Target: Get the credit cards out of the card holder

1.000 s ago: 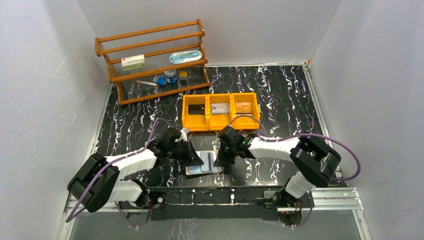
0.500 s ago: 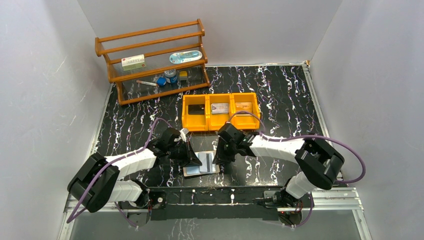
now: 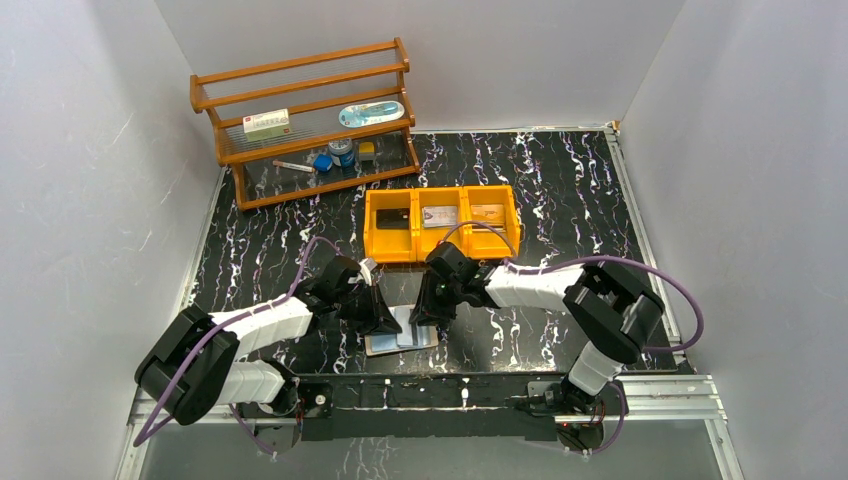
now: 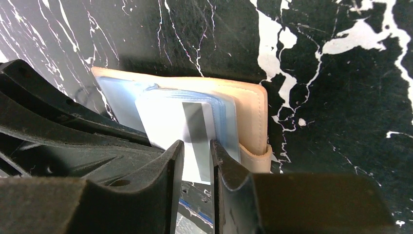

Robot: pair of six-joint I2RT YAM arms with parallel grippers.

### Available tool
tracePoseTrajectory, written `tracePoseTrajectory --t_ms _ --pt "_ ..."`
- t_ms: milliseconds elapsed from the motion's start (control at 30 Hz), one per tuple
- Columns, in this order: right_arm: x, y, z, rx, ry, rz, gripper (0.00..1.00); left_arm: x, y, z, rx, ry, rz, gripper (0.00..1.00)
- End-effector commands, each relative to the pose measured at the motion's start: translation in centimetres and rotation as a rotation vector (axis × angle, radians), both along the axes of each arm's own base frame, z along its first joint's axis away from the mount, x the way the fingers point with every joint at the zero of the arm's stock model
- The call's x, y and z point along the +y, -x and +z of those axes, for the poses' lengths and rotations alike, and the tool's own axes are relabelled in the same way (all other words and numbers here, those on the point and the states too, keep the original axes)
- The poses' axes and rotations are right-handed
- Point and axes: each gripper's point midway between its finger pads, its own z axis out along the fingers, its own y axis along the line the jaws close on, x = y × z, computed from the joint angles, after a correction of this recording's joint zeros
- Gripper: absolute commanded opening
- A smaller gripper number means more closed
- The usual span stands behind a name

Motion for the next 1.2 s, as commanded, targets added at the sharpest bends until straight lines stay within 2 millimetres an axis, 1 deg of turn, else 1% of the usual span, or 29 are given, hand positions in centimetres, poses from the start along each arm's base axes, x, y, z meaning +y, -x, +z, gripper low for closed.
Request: tracePoseTrajectory --t_ms 0,67,167,233,333,467,533,633,833,967,1167 --pt "-1.4 0.5 -2.5 0.035 0.068 -0.027 0.34 -0.4 -0.2 1.3 -0.019 0.033 -0.01 0.09" --pt "-2.0 0.7 -2.9 0.049 0.088 -0.046 0.32 -0.4 -0.2 1.3 -0.017 0.038 -0.009 0.12" --pt "-3.4 1.0 -3.7 0.065 0.159 -0.075 0.31 -0.5 -0.2 1.5 -0.017 0.042 -0.006 0.15" --pt "-4.1 1.0 -3.8 0.067 0.181 -0.094 0.3 -0.6 -0.2 1.5 -0.015 0.054 -0.002 0.16" --pt "-4.2 1.3 -3.9 0.073 0.173 -0.099 0.3 -1.0 -0.3 1.9 -0.014 0.091 0.005 0.14" --pt "-4.5 1.5 -4.4 0.087 0.192 -0.101 0.3 -1.2 -0.4 1.9 -0.003 0.107 0.02 0.07" --pt "-4.7 1.6 -4.6 0.094 0.199 -0.103 0.29 -1.0 -0.4 1.8 0.003 0.107 0.031 0.02" --pt "-5.1 1.6 -4.8 0.097 0.209 -0.112 0.27 -0.2 -0.6 1.5 0.01 0.089 0.06 0.0" --pt "-5.6 1.5 -5.1 0.102 0.217 -0.123 0.23 0.6 -0.4 1.4 0.013 0.087 0.059 0.0" --pt "-5.5 1.5 -5.1 0.104 0.214 -0.117 0.22 0.8 -0.2 1.3 0.013 0.073 0.042 0.0" --pt "-5.7 1.6 -5.2 0.108 0.222 -0.12 0.21 1.5 0.1 1.2 0.002 0.035 0.043 0.03"
